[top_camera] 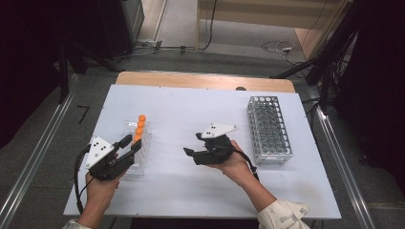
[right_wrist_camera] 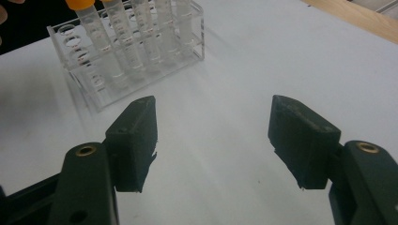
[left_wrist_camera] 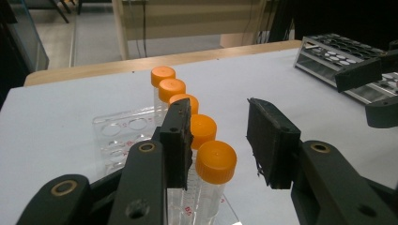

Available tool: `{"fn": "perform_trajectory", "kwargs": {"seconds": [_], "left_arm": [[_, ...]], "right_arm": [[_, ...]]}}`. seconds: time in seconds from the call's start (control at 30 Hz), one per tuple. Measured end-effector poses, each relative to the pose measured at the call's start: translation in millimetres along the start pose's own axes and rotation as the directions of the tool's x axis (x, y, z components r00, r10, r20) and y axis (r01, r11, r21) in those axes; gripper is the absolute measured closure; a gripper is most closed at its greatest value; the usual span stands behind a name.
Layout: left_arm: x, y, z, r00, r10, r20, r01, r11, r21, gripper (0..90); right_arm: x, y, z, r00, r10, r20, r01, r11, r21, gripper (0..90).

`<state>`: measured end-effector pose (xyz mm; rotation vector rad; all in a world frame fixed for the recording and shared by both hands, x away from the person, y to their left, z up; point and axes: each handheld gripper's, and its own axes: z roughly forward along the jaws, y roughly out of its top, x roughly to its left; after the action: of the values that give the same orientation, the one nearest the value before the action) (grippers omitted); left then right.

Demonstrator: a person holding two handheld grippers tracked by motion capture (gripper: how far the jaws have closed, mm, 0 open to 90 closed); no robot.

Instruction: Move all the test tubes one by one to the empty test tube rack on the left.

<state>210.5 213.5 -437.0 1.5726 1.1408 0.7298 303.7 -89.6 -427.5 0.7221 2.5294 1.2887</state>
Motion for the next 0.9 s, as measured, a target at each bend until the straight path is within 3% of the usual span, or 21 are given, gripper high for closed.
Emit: {"fn": "perform_trajectory", "kwargs": {"seconds": [0.2,0.47,0.63,0.9], "left_arm": [[-1.6,1.6,-2.3,1.0,-0.004,0.004,0.004,0.9998,-0.018,50.5],[-6.0,3.7,-3.0,0.9999,-0.015,-0.004,0.015,0.9997,-0.022,28.1],[-6.5,3.0,-2.0,0.9998,-0.019,-0.008,0.018,0.9997,-0.015,25.7],[-3.0,2.0,-1.7,0.9989,-0.043,-0.017,0.043,0.999,-0.012,23.3]], "right_arm": [[-1.0,-0.2,-0.8,1.0,0.001,0.009,-0.001,1.0,-0.014,31.8],[-5.9,-3.3,-6.3,0.9985,0.03,0.046,-0.028,0.999,-0.042,26.8],[-12.0,-7.7,-11.9,0.9937,0.071,0.086,-0.066,0.995,-0.069,23.2],[-19.2,-14.4,-22.5,0.9888,0.095,0.115,-0.086,0.993,-0.085,22.2]]}}
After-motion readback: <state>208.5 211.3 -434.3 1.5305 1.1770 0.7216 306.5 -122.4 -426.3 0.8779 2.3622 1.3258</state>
